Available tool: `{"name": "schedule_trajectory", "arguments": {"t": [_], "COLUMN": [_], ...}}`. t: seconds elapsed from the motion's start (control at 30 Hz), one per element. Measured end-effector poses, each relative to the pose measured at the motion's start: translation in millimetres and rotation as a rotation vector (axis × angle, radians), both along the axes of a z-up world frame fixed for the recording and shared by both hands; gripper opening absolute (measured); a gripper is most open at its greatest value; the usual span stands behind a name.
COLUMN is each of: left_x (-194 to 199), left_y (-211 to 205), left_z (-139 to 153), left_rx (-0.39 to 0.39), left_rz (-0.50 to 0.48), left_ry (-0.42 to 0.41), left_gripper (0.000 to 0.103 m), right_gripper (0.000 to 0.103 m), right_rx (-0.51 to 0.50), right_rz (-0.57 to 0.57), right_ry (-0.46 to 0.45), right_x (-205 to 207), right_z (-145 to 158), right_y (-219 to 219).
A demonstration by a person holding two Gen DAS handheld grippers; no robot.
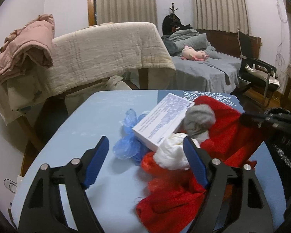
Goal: Collect trash
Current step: 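Close the right tool on a red glove while the left tool grasps the white tissue, then carry the red glove and white tissue over the black bin and open both tools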
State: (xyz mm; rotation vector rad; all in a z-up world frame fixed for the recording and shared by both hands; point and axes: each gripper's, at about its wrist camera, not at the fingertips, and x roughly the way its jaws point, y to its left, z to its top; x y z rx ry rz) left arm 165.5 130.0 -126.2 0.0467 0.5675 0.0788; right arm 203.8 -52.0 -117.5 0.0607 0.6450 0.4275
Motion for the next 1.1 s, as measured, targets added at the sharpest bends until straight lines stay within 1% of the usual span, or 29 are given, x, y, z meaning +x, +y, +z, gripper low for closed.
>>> {"name": "schedule_trajectory", "arguments": {"t": [0.1,0.17,0.23,0.27,0.3,0.33,0.37,0.5,0.57,0.63,0.7,0.73,0.83,0.93,0.97,1.03,1.07,1.1], "left_x": [5,9,12,13,14,14,14,13,14,14,13,13,12,10,9,7,6,4], "left_y": [-5,-9,-13,-14,-16,-17,-18,-20,-20,-19,-17,-16,-10,-7,-6,-6,-8,-8], "left_z": [-4,-9,-14,-16,-18,-20,-21,-23,-23,-21,-18,-17,-10,-2,1,7,10,12], "left_rx": [-0.019,-0.030,-0.044,-0.047,-0.050,-0.059,-0.068,-0.068,-0.070,-0.078,-0.082,-0.082,-0.091,-0.101,-0.103,-0.103,-0.102,-0.103], "left_rz": [-0.031,-0.049,-0.076,-0.081,-0.091,-0.105,-0.115,-0.121,-0.121,-0.118,-0.113,-0.109,-0.095,-0.086,-0.087,-0.091,-0.093,-0.095], "left_ry": [0.012,0.032,0.052,0.058,0.068,0.073,0.078,0.074,0.071,0.068,0.059,0.054,0.039,0.020,0.012,-0.002,-0.008,-0.014], "left_gripper": [0.067,0.061,0.053,0.052,0.047,0.039,0.035,0.027,0.025,0.023,0.022,0.021,0.021,0.021,0.021,0.021,0.021,0.021], "right_gripper": [0.004,0.004,0.004,0.004,0.004,0.004,0.004,0.007,0.015,0.033,0.043,0.047,0.049,0.048,0.044,0.009,0.006,0.006], "right_rx": [0.011,-0.006,-0.017,-0.013,-0.009,-0.010,-0.012,-0.016,-0.019,-0.025,-0.032,-0.034,-0.049,-0.060,-0.077,-0.095,-0.077,-0.057], "right_rz": [-0.021,-0.027,-0.032,-0.032,-0.029,-0.024,-0.021,0.001,0.007,0.010,0.014,0.016,0.018,0.024,0.031,0.055,0.071,0.070], "right_ry": [-0.006,-0.002,0.006,0.014,0.023,0.028,0.032,0.061,0.070,0.066,0.059,0.056,0.055,0.073,0.082,0.091,0.094,0.083], "right_x": [-1,-1,0,1,2,1,1,4,6,7,10,10,17,25,29,31,32,30], "right_z": [4,2,-2,-4,-6,-9,-11,-18,-21,-22,-20,-20,-21,-25,-27,-29,-27,-23], "right_y": [-9,-12,-13,-14,-15,-16,-15,-10,-9,-7,-4,-2,3,8,12,17,16,14]}}
